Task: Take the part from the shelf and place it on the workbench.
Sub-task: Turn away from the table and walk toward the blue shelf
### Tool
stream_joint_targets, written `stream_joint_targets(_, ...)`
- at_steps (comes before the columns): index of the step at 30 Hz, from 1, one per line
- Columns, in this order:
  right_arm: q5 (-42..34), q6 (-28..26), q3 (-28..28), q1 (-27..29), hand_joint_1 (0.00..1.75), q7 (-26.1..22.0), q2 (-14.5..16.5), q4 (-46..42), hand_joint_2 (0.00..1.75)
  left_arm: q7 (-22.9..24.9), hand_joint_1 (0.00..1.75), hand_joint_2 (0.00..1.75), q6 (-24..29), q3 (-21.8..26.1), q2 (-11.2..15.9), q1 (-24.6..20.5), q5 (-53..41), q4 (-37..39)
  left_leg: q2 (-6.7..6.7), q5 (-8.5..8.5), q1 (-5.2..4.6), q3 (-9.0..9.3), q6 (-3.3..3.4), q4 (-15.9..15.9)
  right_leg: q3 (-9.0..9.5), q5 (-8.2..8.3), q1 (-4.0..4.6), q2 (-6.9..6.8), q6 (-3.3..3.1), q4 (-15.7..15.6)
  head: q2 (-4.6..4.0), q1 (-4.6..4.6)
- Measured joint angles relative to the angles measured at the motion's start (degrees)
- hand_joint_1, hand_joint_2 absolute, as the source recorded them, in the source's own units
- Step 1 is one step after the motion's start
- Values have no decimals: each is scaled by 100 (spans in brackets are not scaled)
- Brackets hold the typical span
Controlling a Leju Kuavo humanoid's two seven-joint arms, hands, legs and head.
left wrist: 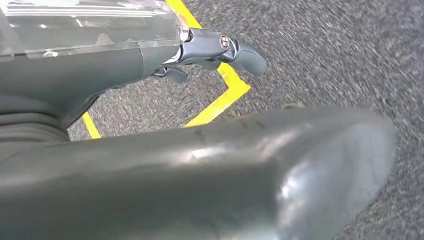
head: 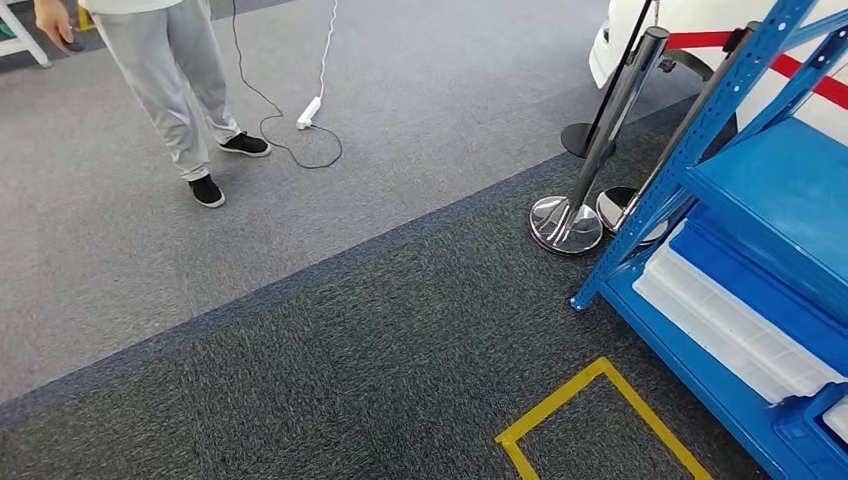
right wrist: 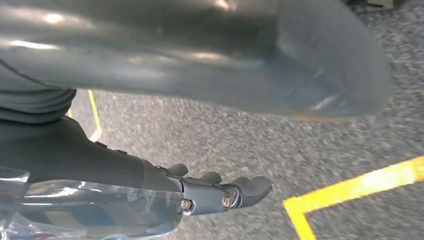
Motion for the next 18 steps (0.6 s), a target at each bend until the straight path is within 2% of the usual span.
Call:
stream_joint_targets(2,0,0,0,-5,0,-1,-1,-1,0,0,0,0,-1,-1,-4,-3,0,0,85,-43,-13,5,-60,46,389,274,5,-180,-26,-755,-1,0)
stream_joint_targets(3,0,0,0,-13,0,-2,-1,-1,0,-1,0,0,-1,-1,-5,-6,1,0,124,-66,-25,7,-95,66,492,326,19,-232,-59,-967,-1,-1)
stream_joint_targets(4,0,1,0,-19,0,-3,-1,0,0,-1,0,0,-3,-1,-5,-12,2,0,160,-83,-38,14,-129,77,522,322,36,-247,-99,-1045,0,-1)
stream_joint_targets(6,4,1,0,-16,0,-4,-1,0,0,23,0,0,-37,-1,-7,-34,4,0,223,-105,-37,41,-192,77,516,336,48,-148,-175,-1046,0,-2)
stream_joint_targets(8,25,3,0,-14,0,-2,0,-1,0,125,0,0,-105,0,-7,-54,11,0,106,-233,-8,5,-259,225,520,360,33,-70,-244,-1068,0,-2)
stream_joint_targets(9,45,4,0,-21,0,-1,1,-1,0,213,0,0,-137,2,-6,-56,16,0,-3,-389,4,-89,-287,458,520,374,22,-31,-277,-1077,0,-2)
stream_joint_targets(11,86,9,0,-34,0,3,0,-1,0,381,0,0,-173,5,-6,-40,18,0,-188,-781,16,-421,-320,1208,501,385,27,58,-318,-1074,0,-2)
stream_joint_targets(12,101,13,0,-37,0,5,-1,-1,0,447,0,0,-178,6,-6,-26,1,0,-216,-901,19,-579,-325,1546,493,389,34,113,-328,-1071,0,-2)
stream_joint_targets(13,108,18,0,-36,0,6,-1,-1,0,494,0,0,-171,5,-6,-12,-33,0,-227,-912,22,-666,-322,1719,489,390,42,172,-332,-1065,0,-2)
stream_joint_targets(14,111,23,0,-34,0,7,-1,-1,0,533,0,0,-154,-1,-6,-2,-76,0,-234,-809,23,-654,-309,1673,489,391,48,232,-333,-1058,0,-2)
stream_joint_targets(15,111,29,0,-33,0,7,-1,-1,0,562,0,0,-136,-10,-6,4,-120,0,-255,-617,23,-544,-287,1415,493,391,53,289,-331,-1052,1,-2)
stream_joint_targets(16,111,35,0,-33,0,5,0,0,0,585,0,0,-116,-22,-4,6,-156,0,-333,-392,23,-372,-253,1019,495,392,53,345,-328,-1047,1,-2)
stream_joint_targets(18,110,44,0,-41,0,1,7,1,0,619,0,0,-89,-45,5,9,-198,0,-520,-124,15,-91,-189,341,481,402,62,447,-289,-1034,0,-2)
